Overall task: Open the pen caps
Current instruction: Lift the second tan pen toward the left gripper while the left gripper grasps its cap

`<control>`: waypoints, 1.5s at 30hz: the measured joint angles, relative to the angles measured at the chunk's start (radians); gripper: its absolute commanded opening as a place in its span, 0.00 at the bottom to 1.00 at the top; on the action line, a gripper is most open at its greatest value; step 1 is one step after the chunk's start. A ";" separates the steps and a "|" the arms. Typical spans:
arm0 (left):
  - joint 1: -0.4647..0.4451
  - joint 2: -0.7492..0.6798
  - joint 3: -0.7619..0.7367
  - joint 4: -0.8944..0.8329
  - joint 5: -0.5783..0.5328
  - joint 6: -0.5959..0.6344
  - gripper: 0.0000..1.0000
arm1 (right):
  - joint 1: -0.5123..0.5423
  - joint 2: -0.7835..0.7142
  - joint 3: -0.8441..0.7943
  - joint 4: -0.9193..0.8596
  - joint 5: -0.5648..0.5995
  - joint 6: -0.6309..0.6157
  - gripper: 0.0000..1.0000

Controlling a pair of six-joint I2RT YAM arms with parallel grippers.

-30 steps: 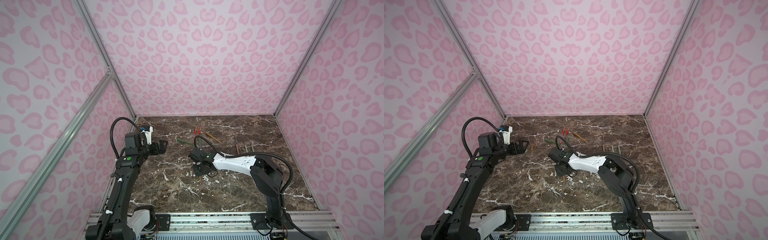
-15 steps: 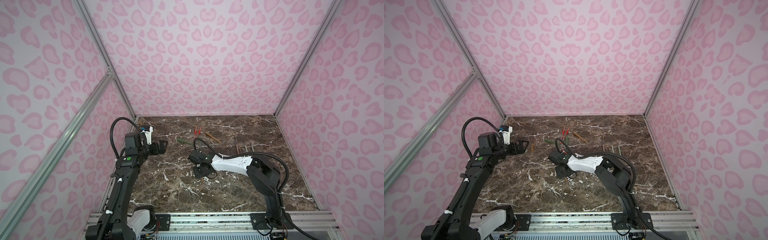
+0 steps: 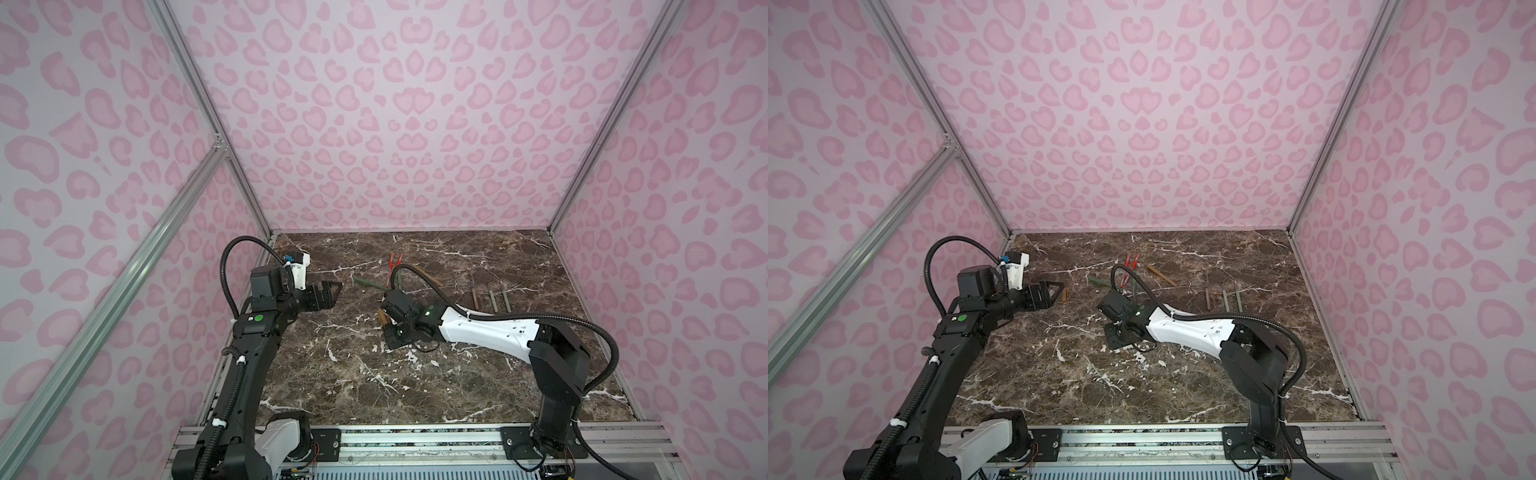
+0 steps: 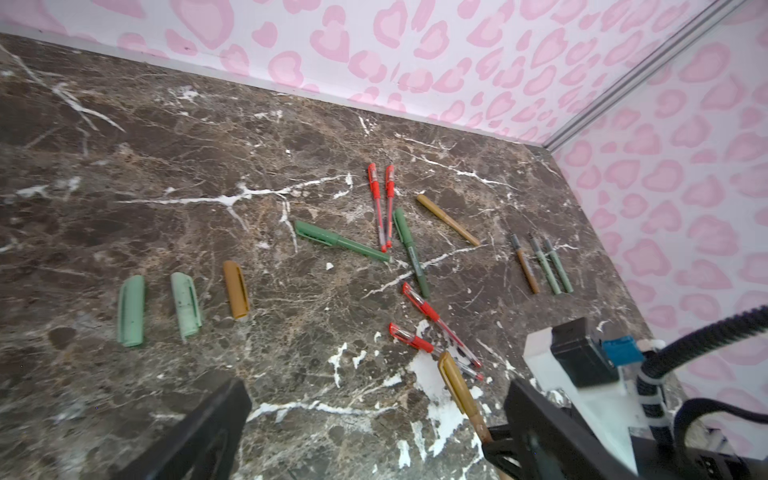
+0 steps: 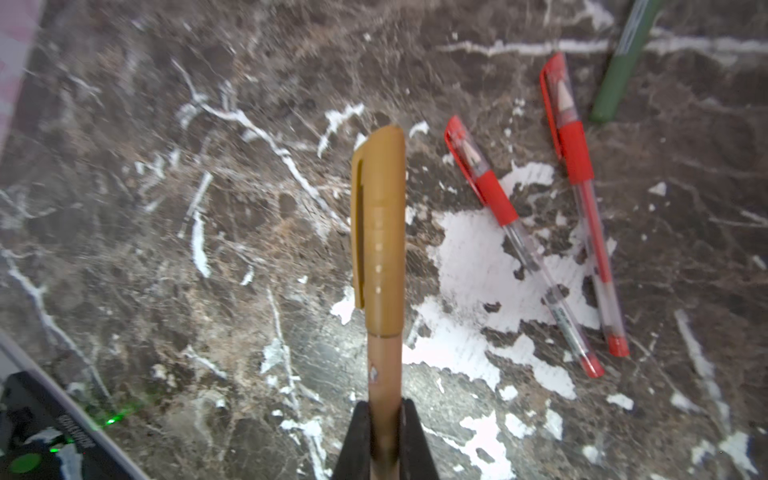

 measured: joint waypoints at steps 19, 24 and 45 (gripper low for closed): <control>-0.091 0.059 -0.070 0.175 0.299 -0.214 0.52 | 0.003 -0.114 -0.011 0.298 -0.174 0.002 0.02; -0.104 0.068 -0.077 0.201 0.299 -0.242 0.39 | 0.003 -0.113 -0.009 0.315 -0.179 0.002 0.02; -0.119 0.074 -0.075 0.240 0.294 -0.291 0.04 | -0.002 -0.042 0.078 0.318 -0.198 -0.015 0.31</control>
